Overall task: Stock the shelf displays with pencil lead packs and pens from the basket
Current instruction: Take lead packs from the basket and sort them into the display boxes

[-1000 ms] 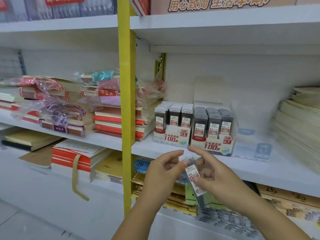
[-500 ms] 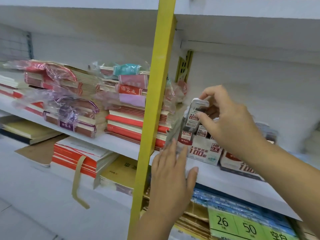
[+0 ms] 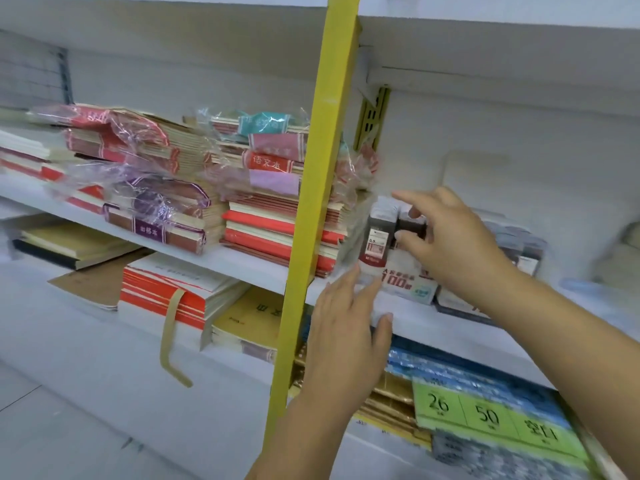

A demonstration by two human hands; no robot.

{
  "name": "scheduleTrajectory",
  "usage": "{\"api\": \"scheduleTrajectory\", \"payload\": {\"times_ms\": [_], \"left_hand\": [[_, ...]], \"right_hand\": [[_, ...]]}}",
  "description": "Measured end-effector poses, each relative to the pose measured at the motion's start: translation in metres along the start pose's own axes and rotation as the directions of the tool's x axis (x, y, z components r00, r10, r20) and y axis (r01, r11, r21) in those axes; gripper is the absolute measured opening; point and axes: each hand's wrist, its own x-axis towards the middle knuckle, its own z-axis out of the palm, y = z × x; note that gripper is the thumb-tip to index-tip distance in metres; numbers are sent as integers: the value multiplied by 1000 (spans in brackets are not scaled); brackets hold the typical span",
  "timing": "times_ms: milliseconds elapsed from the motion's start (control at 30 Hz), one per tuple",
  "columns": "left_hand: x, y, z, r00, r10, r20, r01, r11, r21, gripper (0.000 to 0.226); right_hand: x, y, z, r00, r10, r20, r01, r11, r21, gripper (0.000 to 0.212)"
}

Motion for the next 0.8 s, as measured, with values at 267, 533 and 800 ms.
{"api": "scheduleTrajectory", "payload": {"times_ms": [267,533,800], "left_hand": [[-131,-15,34,924,-166,345,167,986,26,29],[-304,-86,108,476,-577,664,544,786,293,34],[-358,-130,158,330,-578,746,508,775,376,47]], "right_hand": [[-215,23,60,913,391,117,-391,754,528,27],[-455,70,196,301,635,711,-918,396,35,30],[-515,82,256,127,552,824,-913,389,-120,36]]}}
